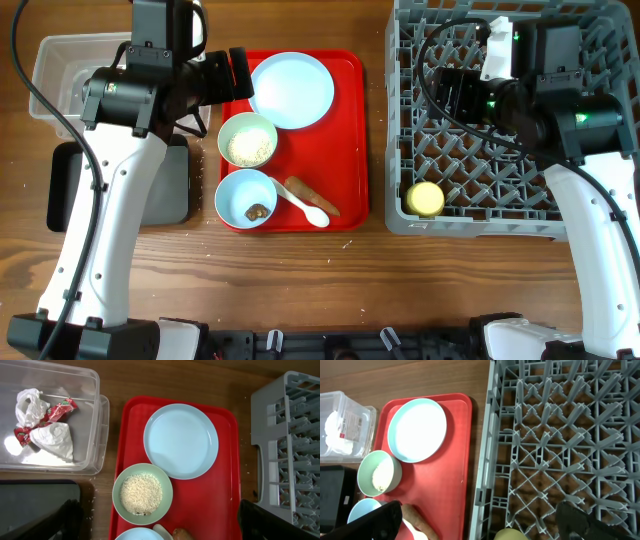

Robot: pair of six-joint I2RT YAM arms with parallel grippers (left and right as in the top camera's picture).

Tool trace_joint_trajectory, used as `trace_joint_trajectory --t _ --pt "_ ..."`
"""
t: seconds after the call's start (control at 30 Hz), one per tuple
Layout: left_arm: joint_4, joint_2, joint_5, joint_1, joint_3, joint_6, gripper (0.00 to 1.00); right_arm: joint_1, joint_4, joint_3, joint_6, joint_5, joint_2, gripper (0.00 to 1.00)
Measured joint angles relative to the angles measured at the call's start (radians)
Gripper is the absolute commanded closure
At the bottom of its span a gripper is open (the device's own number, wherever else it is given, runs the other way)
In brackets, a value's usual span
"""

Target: Sort waste into correct bins and load items into the dishwasher rack

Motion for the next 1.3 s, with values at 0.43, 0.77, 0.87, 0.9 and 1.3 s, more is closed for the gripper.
trace_joint_trajectory --t 0.43,0.77,0.87,0.9,1.3 --pt "0.000 0.000 0.000 0.000 0.000 0.000 0.00 0.000 -0.003 0.000 0.000 0.000 0.000 0.01" --pt "0.000 0.000 0.000 0.000 0.000 0.000 0.00 0.000 0.020 0.000 0.000 -0.003 0.000 0.00" --pt "0.000 0.000 0.000 0.000 0.000 0.000 0.00 0.000 0.010 0.000 0.005 -0.007 0.000 0.00" --pt "0.000 0.000 0.000 0.000 0.000 0.000 0.00 0.000 0.003 0.000 0.005 -0.010 0.000 0.00" --pt "0.000 0.000 0.000 0.000 0.000 0.000 0.00 0.000 0.034 0.000 0.005 -0.014 0.000 0.00"
